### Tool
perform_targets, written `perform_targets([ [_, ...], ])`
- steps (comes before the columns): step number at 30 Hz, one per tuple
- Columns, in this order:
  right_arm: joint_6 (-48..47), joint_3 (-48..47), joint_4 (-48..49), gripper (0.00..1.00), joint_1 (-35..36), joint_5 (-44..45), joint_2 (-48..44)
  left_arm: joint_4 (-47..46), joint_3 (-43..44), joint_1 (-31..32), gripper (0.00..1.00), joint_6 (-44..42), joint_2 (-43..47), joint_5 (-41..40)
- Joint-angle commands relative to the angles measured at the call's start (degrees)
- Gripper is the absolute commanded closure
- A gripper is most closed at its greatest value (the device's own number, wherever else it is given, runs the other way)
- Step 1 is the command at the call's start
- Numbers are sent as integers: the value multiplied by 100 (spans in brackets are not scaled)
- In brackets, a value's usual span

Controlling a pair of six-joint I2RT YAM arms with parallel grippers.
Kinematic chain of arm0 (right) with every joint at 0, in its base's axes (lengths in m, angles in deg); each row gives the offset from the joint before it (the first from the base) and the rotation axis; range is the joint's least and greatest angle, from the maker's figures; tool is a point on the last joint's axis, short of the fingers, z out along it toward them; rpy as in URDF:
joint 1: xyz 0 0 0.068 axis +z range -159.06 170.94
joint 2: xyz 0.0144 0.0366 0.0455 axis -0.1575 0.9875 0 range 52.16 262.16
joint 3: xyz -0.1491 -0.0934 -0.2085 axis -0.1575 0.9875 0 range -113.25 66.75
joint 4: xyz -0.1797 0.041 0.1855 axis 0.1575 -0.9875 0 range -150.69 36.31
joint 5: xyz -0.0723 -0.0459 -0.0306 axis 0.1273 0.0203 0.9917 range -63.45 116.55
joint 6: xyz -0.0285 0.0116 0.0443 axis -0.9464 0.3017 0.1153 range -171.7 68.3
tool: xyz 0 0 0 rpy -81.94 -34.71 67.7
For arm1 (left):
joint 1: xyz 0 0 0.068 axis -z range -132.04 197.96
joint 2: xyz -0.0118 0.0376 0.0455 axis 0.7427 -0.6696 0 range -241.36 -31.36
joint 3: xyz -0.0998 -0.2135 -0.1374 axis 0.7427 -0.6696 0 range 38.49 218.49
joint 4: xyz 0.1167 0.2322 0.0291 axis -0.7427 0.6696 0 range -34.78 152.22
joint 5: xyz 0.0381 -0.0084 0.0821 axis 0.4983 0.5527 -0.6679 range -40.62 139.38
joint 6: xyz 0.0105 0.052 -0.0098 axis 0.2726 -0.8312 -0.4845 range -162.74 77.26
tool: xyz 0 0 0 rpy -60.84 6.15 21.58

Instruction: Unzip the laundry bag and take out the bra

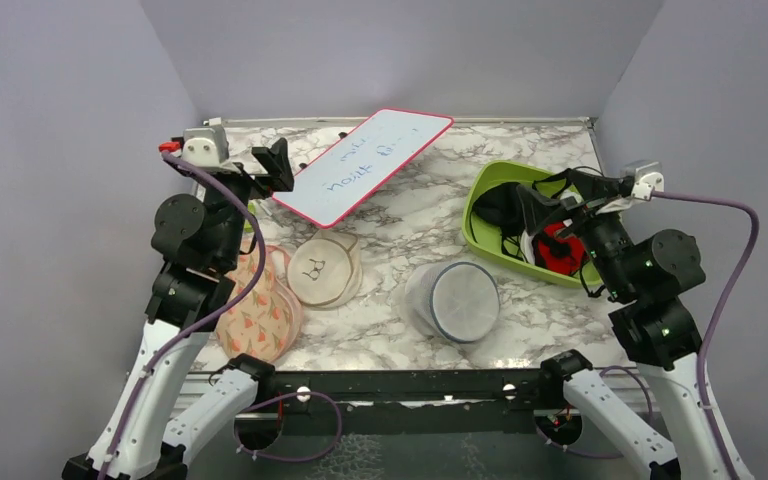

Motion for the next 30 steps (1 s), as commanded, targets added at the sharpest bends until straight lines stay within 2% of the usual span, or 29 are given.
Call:
perform_targets([
  [1, 326, -24, -213, 0, 212, 470, 198, -394, -279, -84, 1, 229, -141, 334],
  [12, 1408, -310, -1347, 0, 649, 1258, 1039, -866, -868, -9, 1, 595, -602, 1030],
  [19, 2071, -157, -1752, 0, 775, 1196, 1240, -1126, -907, 159, 1, 996, -1345, 2029],
  [25, 2459, 135, -1802, 0, 816, 1164, 1255, -1275, -760, 943, 1, 1541, -2471, 3046],
  [30, 2548, 333, -1864, 0, 834, 1281, 1269, -1531, -1292, 1887, 1, 2221, -3153, 3456],
])
